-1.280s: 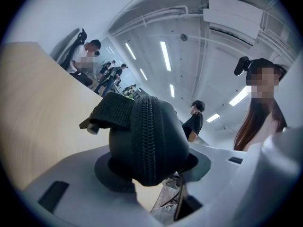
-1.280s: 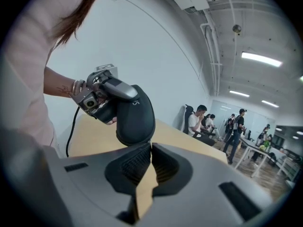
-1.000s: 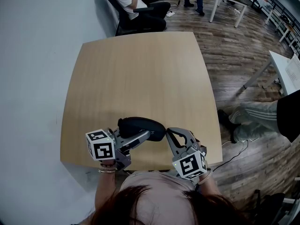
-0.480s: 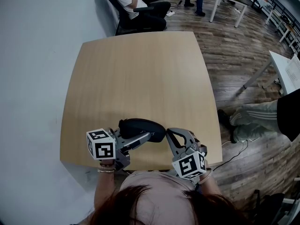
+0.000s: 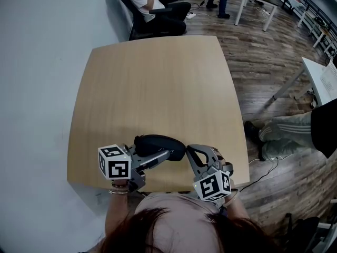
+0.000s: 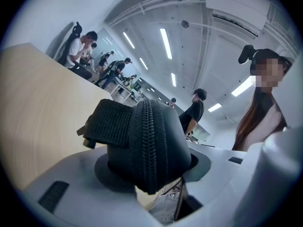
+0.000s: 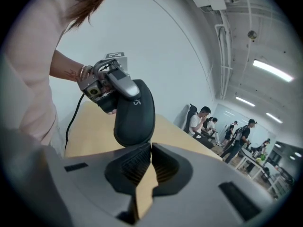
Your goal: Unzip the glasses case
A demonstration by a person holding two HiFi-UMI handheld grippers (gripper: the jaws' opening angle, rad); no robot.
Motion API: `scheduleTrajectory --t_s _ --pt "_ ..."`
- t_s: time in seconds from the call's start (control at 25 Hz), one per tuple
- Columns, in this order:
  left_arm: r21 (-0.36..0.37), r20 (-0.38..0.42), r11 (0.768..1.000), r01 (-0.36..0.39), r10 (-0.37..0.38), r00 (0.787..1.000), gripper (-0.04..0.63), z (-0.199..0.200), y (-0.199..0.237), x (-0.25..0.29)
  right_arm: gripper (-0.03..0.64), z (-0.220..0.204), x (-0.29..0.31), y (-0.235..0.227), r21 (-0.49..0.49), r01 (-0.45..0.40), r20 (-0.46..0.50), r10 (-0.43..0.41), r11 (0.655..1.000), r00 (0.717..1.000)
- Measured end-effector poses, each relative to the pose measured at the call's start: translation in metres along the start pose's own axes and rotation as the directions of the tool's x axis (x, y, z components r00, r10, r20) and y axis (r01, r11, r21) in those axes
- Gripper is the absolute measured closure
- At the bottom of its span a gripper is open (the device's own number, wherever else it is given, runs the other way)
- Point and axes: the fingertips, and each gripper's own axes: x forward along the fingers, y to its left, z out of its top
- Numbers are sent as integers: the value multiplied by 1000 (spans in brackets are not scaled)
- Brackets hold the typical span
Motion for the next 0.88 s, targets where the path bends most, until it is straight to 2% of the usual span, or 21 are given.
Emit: scheduleTrajectory --t_s 0.4,0.88 --pt "40 -80 999 -14 17 997 371 -9 0 5 598 -5 1 2 -51 3 -28 -5 999 1000" --pt "53 -131 998 -18 25 991 371 -16 3 8 598 -8 3 5 -79 -8 -44 5 997 999"
